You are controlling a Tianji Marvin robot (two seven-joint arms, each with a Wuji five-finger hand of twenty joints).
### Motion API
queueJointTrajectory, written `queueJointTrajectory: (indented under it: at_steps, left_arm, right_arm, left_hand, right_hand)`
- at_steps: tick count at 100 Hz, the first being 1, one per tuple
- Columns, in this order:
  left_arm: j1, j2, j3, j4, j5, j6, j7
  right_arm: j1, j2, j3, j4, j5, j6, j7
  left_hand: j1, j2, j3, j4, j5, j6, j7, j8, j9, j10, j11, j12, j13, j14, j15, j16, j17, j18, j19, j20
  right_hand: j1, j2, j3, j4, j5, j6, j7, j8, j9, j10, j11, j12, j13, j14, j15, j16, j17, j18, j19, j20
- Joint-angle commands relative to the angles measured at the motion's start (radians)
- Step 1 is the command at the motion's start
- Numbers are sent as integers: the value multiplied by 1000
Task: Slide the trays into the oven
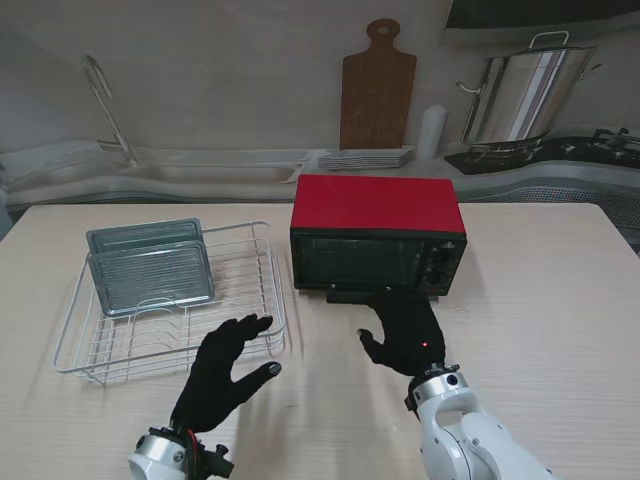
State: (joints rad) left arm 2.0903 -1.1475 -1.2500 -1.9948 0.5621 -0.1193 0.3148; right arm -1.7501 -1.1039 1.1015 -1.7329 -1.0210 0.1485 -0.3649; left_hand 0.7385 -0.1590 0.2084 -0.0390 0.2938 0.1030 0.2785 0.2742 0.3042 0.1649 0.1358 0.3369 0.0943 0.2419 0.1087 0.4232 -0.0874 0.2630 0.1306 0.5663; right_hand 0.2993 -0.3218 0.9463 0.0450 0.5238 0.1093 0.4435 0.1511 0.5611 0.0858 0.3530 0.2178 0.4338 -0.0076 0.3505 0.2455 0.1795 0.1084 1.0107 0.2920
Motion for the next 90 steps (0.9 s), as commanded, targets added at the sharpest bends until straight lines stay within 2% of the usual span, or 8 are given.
queueJointTrajectory:
  at_steps: [1, 39, 90]
  left_arm:
    - [11, -6, 0, -12, 2, -5, -11]
    - [15, -5, 1, -13, 2, -16, -15]
    - [11, -4, 5, -14, -3, -4, -23]
  right_arm:
    - [-28, 1, -3, 27, 1, -5, 26]
    - [-72, 1, 4, 48, 19, -37, 1]
    - [-105, 4, 10, 76, 39, -64, 11]
  left_hand:
    - [14, 22, -30, 31, 21, 10, -16, 10, -3, 1, 10, 19, 13, 0, -9, 4, -13, 9, -7, 8]
    - [12, 21, -29, 30, 22, 10, -17, 9, -5, 3, 16, 15, 14, 1, -9, 3, -13, 10, -7, 9]
    - [13, 24, -31, 30, 23, 13, -21, 7, -5, 5, 16, 13, 13, 1, -10, 3, -12, 11, -12, 2]
  right_hand:
    - [-29, 18, -37, 38, 6, 11, -25, 14, 46, 69, 73, 39, 48, 77, 16, 23, -11, -3, 15, 13]
    - [-26, 20, -40, 39, -4, 3, -26, 29, 28, 62, 105, 55, 43, 77, 37, 34, -16, -9, 18, 16]
    - [-25, 25, -48, 38, -15, -3, -26, 43, 0, 60, 160, 78, 30, 79, 69, 51, -24, -17, 20, 17]
